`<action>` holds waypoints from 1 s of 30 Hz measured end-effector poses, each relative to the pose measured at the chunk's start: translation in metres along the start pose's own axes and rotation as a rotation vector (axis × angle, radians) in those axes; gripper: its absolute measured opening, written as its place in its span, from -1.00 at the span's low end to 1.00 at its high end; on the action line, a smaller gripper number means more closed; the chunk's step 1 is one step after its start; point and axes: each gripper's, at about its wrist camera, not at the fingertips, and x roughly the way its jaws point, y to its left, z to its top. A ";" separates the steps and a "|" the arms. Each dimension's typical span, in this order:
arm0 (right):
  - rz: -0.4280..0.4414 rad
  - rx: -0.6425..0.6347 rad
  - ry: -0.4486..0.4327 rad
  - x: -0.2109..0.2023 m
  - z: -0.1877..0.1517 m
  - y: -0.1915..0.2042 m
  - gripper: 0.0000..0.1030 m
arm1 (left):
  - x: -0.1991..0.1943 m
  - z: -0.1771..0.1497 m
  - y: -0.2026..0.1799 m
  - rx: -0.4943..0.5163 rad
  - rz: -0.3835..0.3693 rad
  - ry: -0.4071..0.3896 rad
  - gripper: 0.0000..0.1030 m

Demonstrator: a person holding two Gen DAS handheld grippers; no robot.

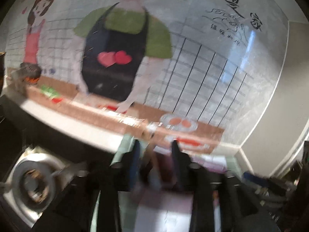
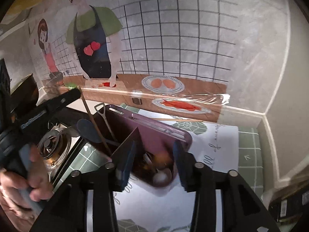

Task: Organize utensils
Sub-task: 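Open both tools to drop the wooden spoon and chopstick into the holder, then grasp the black-handled spoon with the right tool while the left tool grasps a metal spoon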

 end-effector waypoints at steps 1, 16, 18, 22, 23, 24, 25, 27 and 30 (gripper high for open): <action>-0.013 0.004 -0.016 -0.009 -0.004 0.001 0.00 | -0.011 -0.005 0.004 0.008 -0.009 0.014 -0.24; -0.255 -0.041 -0.089 -0.116 -0.085 0.028 1.00 | -0.062 -0.103 0.011 0.225 -0.079 0.346 0.08; -0.260 -0.015 -0.056 -0.118 -0.100 0.023 1.00 | -0.063 -0.117 0.008 0.245 -0.111 0.385 0.08; -0.281 0.039 0.032 -0.112 -0.128 0.010 1.00 | -0.063 -0.143 -0.007 0.318 -0.189 0.468 0.08; -0.266 0.051 0.058 -0.109 -0.137 0.006 0.99 | -0.062 -0.146 -0.011 0.336 -0.208 0.480 0.08; -0.257 0.057 0.077 -0.108 -0.144 0.005 0.95 | -0.061 -0.150 -0.018 0.363 -0.248 0.503 0.07; -0.248 0.064 0.104 -0.104 -0.152 0.004 0.93 | -0.059 -0.153 -0.024 0.382 -0.284 0.525 0.05; -0.246 0.073 0.144 -0.098 -0.164 0.001 0.83 | -0.054 -0.159 -0.037 0.423 -0.360 0.577 -0.03; -0.249 0.081 0.181 -0.094 -0.180 0.001 0.71 | -0.044 -0.170 -0.054 0.497 -0.410 0.683 -0.34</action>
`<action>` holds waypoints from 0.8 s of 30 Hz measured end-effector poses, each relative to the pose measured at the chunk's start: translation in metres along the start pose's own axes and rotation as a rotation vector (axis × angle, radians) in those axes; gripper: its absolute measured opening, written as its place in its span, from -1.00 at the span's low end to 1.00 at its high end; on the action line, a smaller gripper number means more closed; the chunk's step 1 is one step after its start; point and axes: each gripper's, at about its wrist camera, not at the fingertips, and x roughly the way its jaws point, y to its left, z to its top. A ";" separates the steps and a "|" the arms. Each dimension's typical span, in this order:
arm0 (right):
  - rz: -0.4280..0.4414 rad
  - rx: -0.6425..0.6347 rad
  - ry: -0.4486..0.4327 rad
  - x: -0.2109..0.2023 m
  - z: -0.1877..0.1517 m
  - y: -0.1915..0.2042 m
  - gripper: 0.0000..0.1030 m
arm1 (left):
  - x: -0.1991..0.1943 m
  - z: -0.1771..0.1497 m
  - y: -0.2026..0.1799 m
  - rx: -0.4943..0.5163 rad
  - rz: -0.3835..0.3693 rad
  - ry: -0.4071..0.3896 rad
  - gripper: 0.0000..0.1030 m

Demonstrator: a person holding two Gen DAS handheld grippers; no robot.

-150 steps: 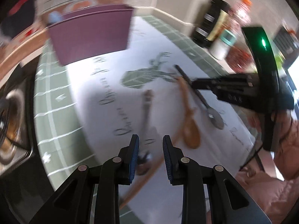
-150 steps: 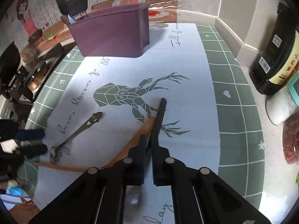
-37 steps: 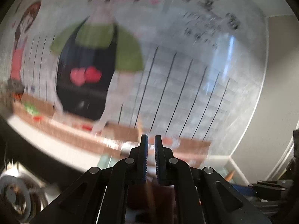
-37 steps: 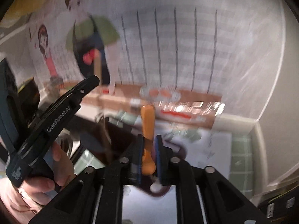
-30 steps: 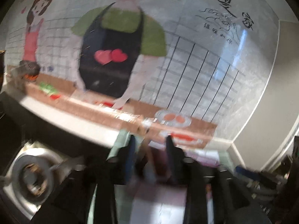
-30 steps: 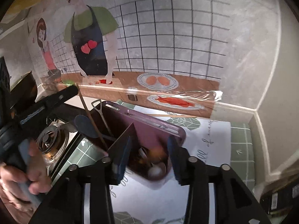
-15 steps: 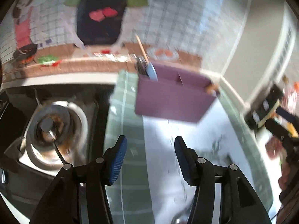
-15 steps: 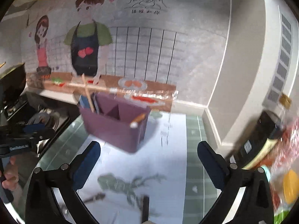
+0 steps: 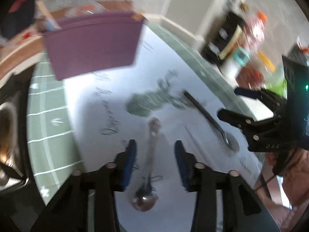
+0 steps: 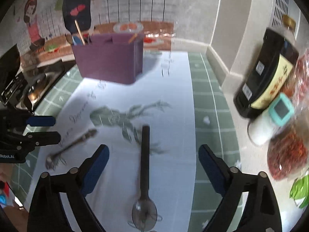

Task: Organize utensils
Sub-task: 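Grasp the black-handled spoon with the right tool while the left tool grasps a metal spoon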

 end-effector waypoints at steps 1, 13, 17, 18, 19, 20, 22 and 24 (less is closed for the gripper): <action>0.003 0.004 0.012 0.002 -0.005 0.000 0.68 | 0.006 0.000 -0.004 0.024 0.006 0.031 -0.39; 0.100 0.021 0.100 0.025 -0.012 -0.002 -0.05 | 0.028 0.028 -0.015 0.066 0.059 0.094 -0.39; 0.114 0.007 0.104 0.039 -0.002 0.001 -0.15 | 0.013 0.024 -0.009 0.047 0.078 0.060 -0.39; 0.115 0.014 0.112 0.044 0.001 0.001 -0.21 | 0.007 0.021 -0.007 0.041 0.077 0.054 -0.39; 0.112 0.020 0.122 0.049 0.003 0.000 -0.25 | 0.003 0.018 -0.006 0.035 0.075 0.049 -0.38; 0.108 0.017 0.129 0.053 0.004 0.000 -0.35 | -0.001 0.015 -0.005 0.030 0.072 0.044 -0.38; 0.090 -0.006 0.141 0.056 0.003 0.004 -0.61 | -0.010 0.005 0.000 0.019 0.077 0.036 -0.37; 0.085 -0.023 0.143 0.053 0.002 0.006 -0.79 | -0.015 -0.005 0.002 0.006 0.081 0.029 -0.37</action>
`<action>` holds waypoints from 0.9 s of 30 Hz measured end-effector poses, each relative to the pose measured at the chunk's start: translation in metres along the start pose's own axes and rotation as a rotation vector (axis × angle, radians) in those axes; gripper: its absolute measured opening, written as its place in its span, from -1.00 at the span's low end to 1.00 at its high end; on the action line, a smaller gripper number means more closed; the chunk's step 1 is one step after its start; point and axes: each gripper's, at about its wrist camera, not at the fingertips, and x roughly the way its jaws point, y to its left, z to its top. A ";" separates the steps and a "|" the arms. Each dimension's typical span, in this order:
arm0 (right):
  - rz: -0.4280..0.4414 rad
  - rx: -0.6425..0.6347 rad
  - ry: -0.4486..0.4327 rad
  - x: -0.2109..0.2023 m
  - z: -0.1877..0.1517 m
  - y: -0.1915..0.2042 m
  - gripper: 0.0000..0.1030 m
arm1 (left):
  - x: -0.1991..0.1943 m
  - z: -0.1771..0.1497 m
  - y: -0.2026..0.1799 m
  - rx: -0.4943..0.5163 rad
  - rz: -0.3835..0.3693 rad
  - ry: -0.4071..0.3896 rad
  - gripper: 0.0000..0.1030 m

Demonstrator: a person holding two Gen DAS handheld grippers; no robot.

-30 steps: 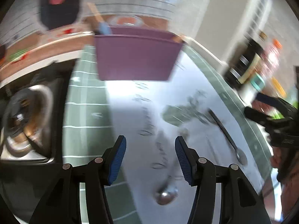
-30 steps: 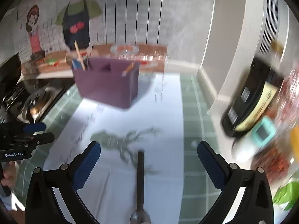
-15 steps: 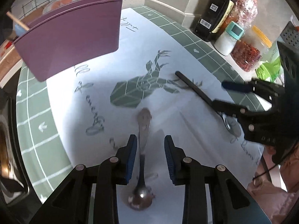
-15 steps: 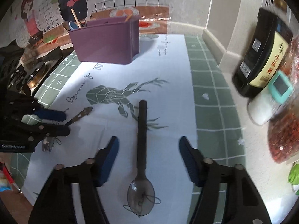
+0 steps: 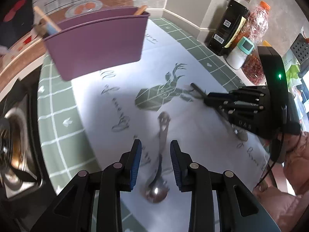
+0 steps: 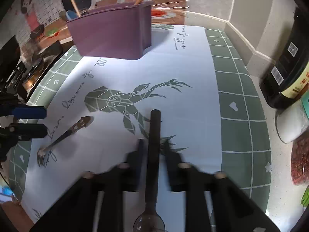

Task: Organize utensils
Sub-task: 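Grasp the black-handled spoon with the right tool while the left tool grasps a metal spoon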

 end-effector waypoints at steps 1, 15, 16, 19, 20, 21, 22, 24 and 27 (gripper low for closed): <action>-0.017 -0.007 0.001 -0.002 -0.001 0.002 -0.79 | -0.002 -0.006 0.001 -0.007 0.000 -0.004 -0.37; 0.027 0.084 -0.077 -0.056 -0.007 -0.001 -0.79 | 0.004 -0.070 -0.016 -0.053 0.114 -0.064 -0.36; 0.027 0.083 -0.081 -0.058 -0.006 0.001 -0.79 | 0.005 -0.069 -0.017 -0.058 0.119 -0.071 -0.36; 0.023 0.067 -0.089 -0.063 -0.006 0.006 -0.79 | 0.010 -0.065 -0.020 -0.061 0.132 -0.080 -0.34; 0.023 0.064 -0.090 -0.064 -0.006 0.008 -0.79 | 0.011 -0.065 -0.021 -0.054 0.143 -0.083 -0.34; 0.022 0.061 -0.091 -0.065 -0.006 0.009 -0.79 | 0.011 -0.065 -0.023 -0.042 0.155 -0.084 -0.34; 0.020 0.058 -0.092 -0.066 -0.006 0.010 -0.79 | 0.012 -0.065 -0.024 -0.025 0.171 -0.082 -0.37; 0.013 0.053 -0.095 -0.067 -0.006 0.012 -0.79 | 0.011 -0.065 -0.021 -0.018 0.193 -0.079 -0.42; 0.004 0.048 -0.103 -0.069 -0.006 0.012 -0.79 | 0.002 -0.063 -0.005 -0.056 0.206 -0.097 -0.43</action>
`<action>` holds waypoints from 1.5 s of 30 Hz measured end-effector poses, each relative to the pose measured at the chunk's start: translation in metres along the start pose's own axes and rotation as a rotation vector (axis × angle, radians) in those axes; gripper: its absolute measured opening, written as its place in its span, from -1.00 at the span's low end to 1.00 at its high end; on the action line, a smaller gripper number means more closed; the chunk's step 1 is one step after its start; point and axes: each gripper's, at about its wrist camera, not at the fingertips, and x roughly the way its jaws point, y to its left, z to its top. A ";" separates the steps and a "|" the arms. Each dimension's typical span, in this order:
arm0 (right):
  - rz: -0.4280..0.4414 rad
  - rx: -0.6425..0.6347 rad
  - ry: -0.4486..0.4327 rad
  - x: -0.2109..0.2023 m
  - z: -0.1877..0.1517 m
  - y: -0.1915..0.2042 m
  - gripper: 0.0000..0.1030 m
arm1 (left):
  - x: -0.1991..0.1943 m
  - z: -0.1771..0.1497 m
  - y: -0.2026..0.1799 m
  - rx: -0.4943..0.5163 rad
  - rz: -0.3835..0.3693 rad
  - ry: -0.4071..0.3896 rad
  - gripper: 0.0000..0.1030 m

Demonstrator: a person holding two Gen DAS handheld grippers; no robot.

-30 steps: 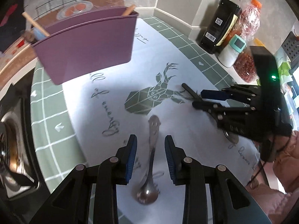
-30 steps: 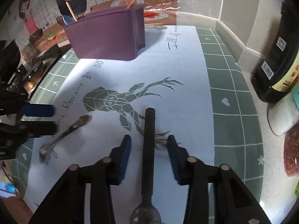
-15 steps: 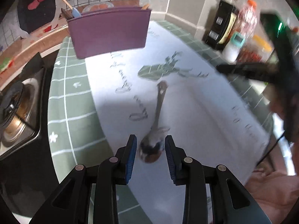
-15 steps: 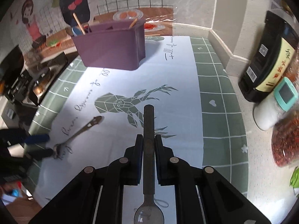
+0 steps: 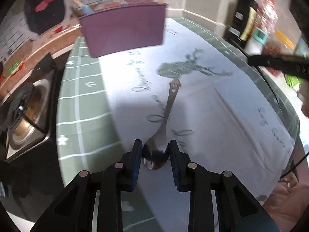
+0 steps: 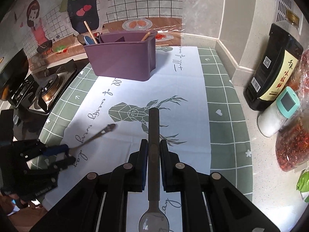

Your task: Organize utensils

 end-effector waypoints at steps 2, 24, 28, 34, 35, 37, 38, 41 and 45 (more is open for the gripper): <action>-0.007 0.001 -0.003 -0.001 0.000 -0.001 -0.79 | -0.004 0.005 0.012 -0.043 -0.004 -0.012 -0.43; 0.052 0.007 -0.022 -0.004 0.012 0.005 -0.79 | -0.023 0.065 0.038 0.055 -0.088 -0.045 -0.76; 0.065 0.009 -0.018 -0.003 0.009 0.005 -0.79 | 0.014 0.073 0.021 0.213 -0.104 0.119 -0.76; 0.082 0.018 -0.015 -0.002 0.005 0.003 -0.79 | 0.045 0.077 0.009 0.331 -0.023 0.267 -0.64; 0.086 0.020 -0.014 -0.001 0.004 0.002 -0.79 | 0.047 0.077 0.009 0.334 -0.018 0.279 -0.54; 0.090 0.027 -0.009 0.002 0.004 0.000 -0.79 | 0.051 0.078 0.011 0.318 0.001 0.298 -0.50; 0.091 0.032 -0.005 0.003 0.003 -0.001 -0.79 | 0.051 0.078 0.012 0.302 -0.001 0.299 -0.50; 0.099 0.045 0.005 0.006 0.003 -0.004 -0.79 | 0.050 0.075 0.018 0.212 -0.016 0.287 -0.71; 0.109 0.061 0.011 0.008 0.005 -0.008 -0.79 | 0.039 0.062 0.020 0.090 -0.042 0.234 -0.80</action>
